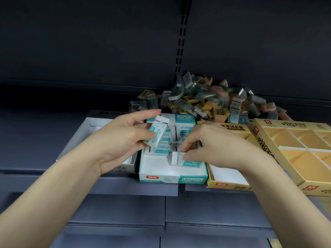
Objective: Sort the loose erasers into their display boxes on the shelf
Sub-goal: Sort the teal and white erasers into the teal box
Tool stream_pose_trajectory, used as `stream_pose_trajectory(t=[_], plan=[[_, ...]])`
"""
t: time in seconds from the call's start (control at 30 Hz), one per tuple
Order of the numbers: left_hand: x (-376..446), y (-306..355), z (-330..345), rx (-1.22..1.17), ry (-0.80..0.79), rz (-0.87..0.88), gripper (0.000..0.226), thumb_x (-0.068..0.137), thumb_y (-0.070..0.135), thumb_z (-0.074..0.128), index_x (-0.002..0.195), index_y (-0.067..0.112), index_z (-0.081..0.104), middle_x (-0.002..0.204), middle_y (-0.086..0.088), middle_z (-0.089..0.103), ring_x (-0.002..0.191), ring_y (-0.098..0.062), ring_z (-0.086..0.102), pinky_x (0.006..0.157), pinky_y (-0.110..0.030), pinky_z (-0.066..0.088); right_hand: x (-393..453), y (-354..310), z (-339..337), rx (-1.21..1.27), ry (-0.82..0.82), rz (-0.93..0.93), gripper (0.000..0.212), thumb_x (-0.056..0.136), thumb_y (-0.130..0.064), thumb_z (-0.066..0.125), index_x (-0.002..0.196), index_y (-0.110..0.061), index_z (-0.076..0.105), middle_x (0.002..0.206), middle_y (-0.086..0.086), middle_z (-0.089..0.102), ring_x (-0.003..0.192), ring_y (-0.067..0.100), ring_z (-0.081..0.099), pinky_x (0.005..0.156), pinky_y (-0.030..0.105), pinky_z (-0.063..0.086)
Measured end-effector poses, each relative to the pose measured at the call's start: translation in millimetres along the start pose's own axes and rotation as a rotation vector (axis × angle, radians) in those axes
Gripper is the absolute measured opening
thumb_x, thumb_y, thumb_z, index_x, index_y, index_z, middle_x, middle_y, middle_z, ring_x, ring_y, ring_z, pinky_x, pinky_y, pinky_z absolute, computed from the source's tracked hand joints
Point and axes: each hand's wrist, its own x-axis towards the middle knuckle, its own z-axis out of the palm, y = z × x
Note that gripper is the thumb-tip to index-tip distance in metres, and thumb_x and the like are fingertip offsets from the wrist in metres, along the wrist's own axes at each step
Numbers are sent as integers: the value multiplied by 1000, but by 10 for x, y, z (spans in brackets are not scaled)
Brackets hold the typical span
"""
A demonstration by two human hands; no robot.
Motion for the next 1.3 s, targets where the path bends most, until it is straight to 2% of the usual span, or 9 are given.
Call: stream_pose_trajectory(t=[0.2, 0.33, 0.5, 0.57, 0.67, 0.83, 0.97, 1.17, 1.3], plan=[[-50, 71, 4, -10, 12, 13, 33, 86, -13, 46, 103, 10, 60, 94, -18, 68, 85, -22, 69, 69, -26, 58, 17, -19, 3, -70, 5, -18, 3, 83, -32, 67, 84, -34, 69, 78, -19, 62, 85, 3, 56, 85, 29, 45], [-65, 78, 31, 28, 77, 48, 22, 84, -9, 52, 91, 12, 53, 86, -11, 67, 76, -16, 69, 72, -25, 58, 26, -31, -7, -74, -8, -21, 11, 81, -30, 69, 78, -36, 60, 79, -20, 62, 85, 3, 55, 88, 29, 41], [-64, 13, 16, 328, 131, 99, 38, 88, 3, 56, 104, 37, 64, 99, 0, 69, 90, -9, 68, 83, -21, 54, -9, -15, 32, -151, 18, -52, 16, 77, -40, 68, 92, -37, 62, 91, -16, 63, 91, 6, 55, 91, 33, 40], [-64, -11, 29, 492, 156, 117, 30, 87, 12, 61, 95, 39, 68, 97, 1, 69, 80, -10, 68, 81, -20, 53, -30, -20, 37, -229, 40, -56, 24, 76, -47, 66, 97, -38, 61, 96, -16, 62, 96, 8, 53, 89, 32, 37], [-77, -45, 59, 674, 194, 189, 15, 80, 18, 70, 82, 32, 68, 83, 4, 62, 58, -4, 53, 63, -13, 46, -49, -31, 22, -281, 46, -69, 27, 77, -48, 65, 102, -38, 62, 100, -16, 61, 100, 11, 51, 86, 30, 34], [-92, -85, 30, 989, 268, 180, 9, 71, 37, 73, 72, 33, 65, 72, 13, 63, 76, -2, 56, 88, -35, 37, -71, -52, -12, -336, 52, -66, 28, 82, -40, 64, 111, -39, 63, 111, -18, 62, 108, 12, 49, 90, 31, 30], [-111, -105, 31, 1177, 354, 205, 12, 75, 43, 70, 73, 36, 61, 73, 16, 61, 81, 6, 49, 70, -24, 12, -67, -70, -20, -401, 51, -84, 27, 85, -38, 62, 112, -39, 64, 111, -14, 62, 109, 16, 47, 94, 34, 31], [-89, -111, -4, 1351, 381, 263, 12, 80, 48, 64, 75, 39, 57, 77, 19, 60, 91, 0, 46, 67, -26, 9, -60, -75, -27, -444, 21, -86, 22, 85, -39, 61, 106, -36, 68, 103, -11, 63, 104, 19, 48, 90, 35, 32], [-84, -125, 19, 1584, 395, 360, 12, 81, 54, 56, 79, 43, 51, 99, 21, 56, 108, -7, 38, 68, -26, 4, -60, -81, -41, -415, 22, -91, 22, 85, -36, 63, 106, -36, 68, 100, -11, 64, 105, 18, 48, 89, 32, 33]])
